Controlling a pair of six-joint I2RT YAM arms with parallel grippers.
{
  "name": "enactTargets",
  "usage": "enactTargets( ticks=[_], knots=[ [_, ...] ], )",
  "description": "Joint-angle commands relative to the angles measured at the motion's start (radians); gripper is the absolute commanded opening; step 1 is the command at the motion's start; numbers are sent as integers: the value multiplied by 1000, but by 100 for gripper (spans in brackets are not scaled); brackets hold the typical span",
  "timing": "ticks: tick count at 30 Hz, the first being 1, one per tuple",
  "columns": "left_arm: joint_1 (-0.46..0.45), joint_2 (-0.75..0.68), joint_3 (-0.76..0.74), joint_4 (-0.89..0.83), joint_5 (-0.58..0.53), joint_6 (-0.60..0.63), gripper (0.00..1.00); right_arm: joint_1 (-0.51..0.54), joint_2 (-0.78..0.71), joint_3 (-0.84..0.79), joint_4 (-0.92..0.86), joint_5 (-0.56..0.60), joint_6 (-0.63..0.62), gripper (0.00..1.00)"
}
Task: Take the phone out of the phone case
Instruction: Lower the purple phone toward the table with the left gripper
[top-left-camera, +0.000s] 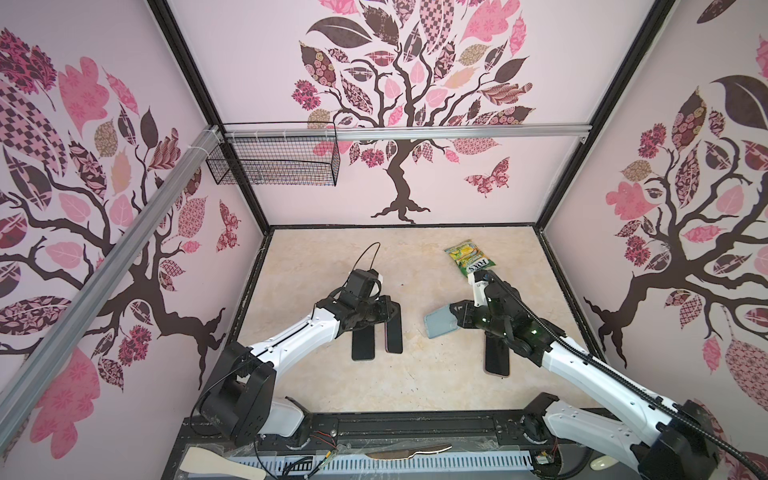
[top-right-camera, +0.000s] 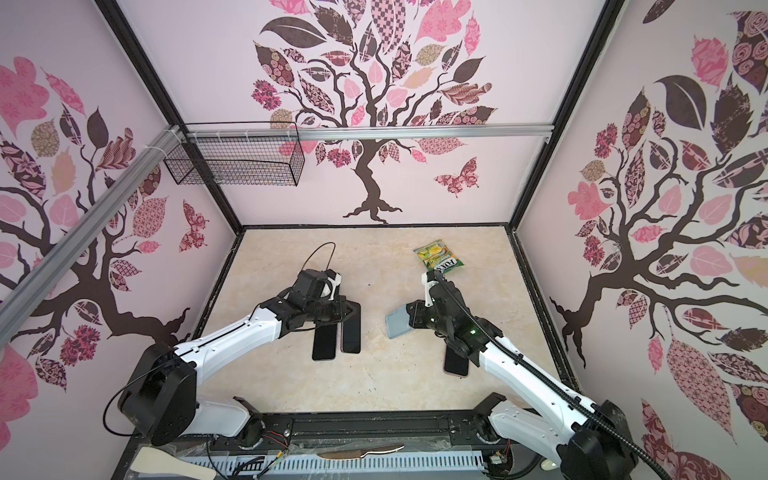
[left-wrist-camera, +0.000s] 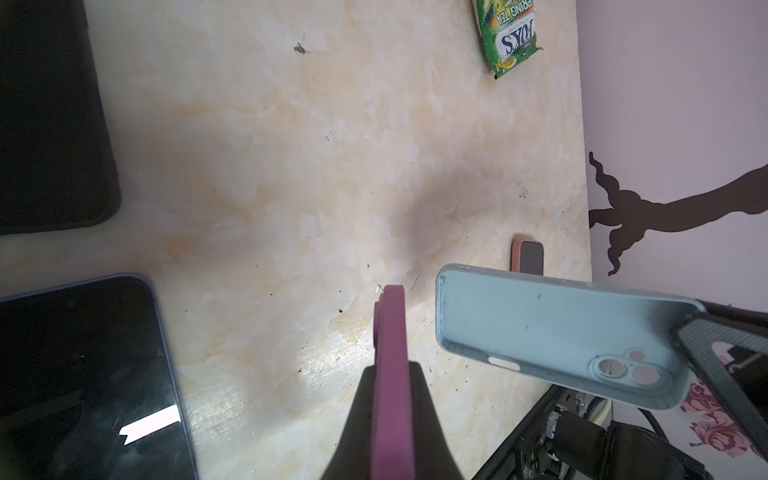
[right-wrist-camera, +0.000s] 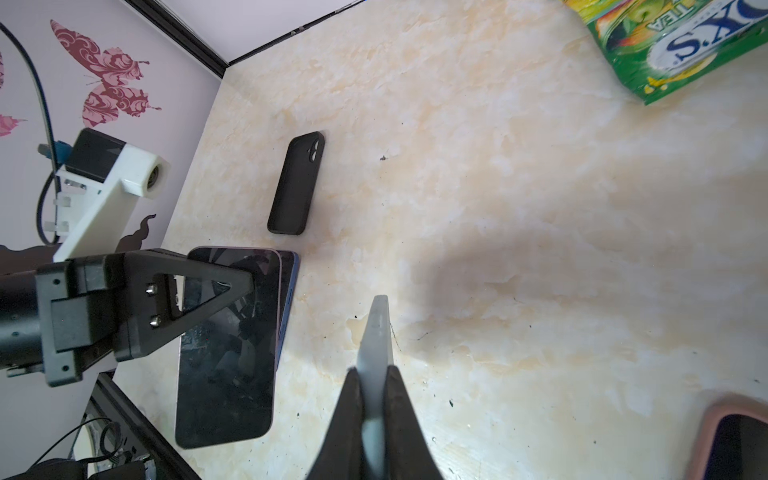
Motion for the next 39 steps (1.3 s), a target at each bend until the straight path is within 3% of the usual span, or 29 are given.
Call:
enactTargets(
  ticks=[1,11,20,39],
  knots=[
    [7,15,-35,91,43,-13,0,-10,13,22,21,-60,28,0],
    [55,82,-84,181,136,-21,0,-12,99,-4,146,-188,182,0],
    [80,145,-105,202,164,-34,0,-14,146,-30,187,-178,254,0],
    [122,271,-78,243,226,-88,0,-59,251,-23,208,-233,281,0]
  ],
)
